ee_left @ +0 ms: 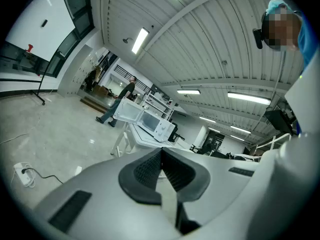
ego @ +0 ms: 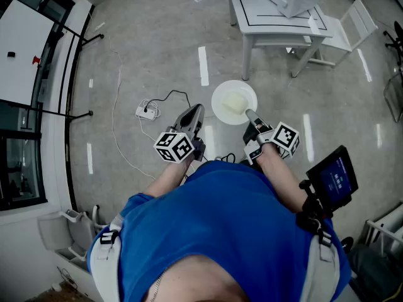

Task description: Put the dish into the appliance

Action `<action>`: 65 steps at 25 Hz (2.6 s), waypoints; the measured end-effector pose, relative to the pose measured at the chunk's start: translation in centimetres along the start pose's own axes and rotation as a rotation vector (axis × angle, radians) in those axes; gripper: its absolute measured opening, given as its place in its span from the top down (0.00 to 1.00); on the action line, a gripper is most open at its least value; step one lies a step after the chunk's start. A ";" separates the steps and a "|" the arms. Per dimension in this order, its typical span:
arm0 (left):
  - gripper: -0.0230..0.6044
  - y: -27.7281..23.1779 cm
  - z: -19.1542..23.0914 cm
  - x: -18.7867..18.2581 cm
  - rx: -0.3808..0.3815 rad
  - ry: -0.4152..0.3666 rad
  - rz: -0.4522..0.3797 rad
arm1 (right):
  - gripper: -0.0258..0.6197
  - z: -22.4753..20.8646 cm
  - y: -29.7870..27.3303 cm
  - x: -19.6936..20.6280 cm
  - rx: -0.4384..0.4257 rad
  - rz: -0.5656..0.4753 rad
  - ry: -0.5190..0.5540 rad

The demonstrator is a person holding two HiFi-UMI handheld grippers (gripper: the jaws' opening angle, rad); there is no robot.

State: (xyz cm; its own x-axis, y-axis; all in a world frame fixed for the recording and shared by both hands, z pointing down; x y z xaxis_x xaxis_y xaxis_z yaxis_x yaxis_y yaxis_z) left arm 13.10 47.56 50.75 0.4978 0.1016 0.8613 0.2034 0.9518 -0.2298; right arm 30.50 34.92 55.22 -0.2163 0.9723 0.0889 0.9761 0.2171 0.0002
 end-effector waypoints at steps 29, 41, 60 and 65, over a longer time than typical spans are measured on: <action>0.95 0.5 2.1 -0.8 -0.024 0.023 -0.029 | 0.95 0.9 -2.9 1.3 -0.042 0.045 0.010; 0.95 2.5 10.0 -3.0 -0.055 0.039 -0.054 | 0.95 0.3 -9.9 6.1 -0.052 0.078 0.008; 0.95 -1.0 11.6 -5.9 -0.097 0.036 -0.078 | 0.95 0.6 -15.0 2.6 -0.063 0.117 0.003; 0.95 -6.0 12.2 -7.7 -0.114 0.040 -0.081 | 0.95 0.3 -18.7 -1.3 -0.068 0.133 -0.011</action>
State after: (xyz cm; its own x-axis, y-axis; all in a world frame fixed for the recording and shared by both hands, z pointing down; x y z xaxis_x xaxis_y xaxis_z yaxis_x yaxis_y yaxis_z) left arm -2.23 44.57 51.05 0.5082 0.0116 0.8611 0.3374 0.9173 -0.2115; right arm 12.56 29.58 54.81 -0.0843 0.9931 0.0818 0.9952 0.0798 0.0565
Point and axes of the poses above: the fingertips, and each gripper's own axes: y backward along the fingers, z to its left, x out of its underside, the point moved 4 cm from there along y, backward along the fingers, and after that the axes turned 10 degrees about -x, right-handed, at the moved point
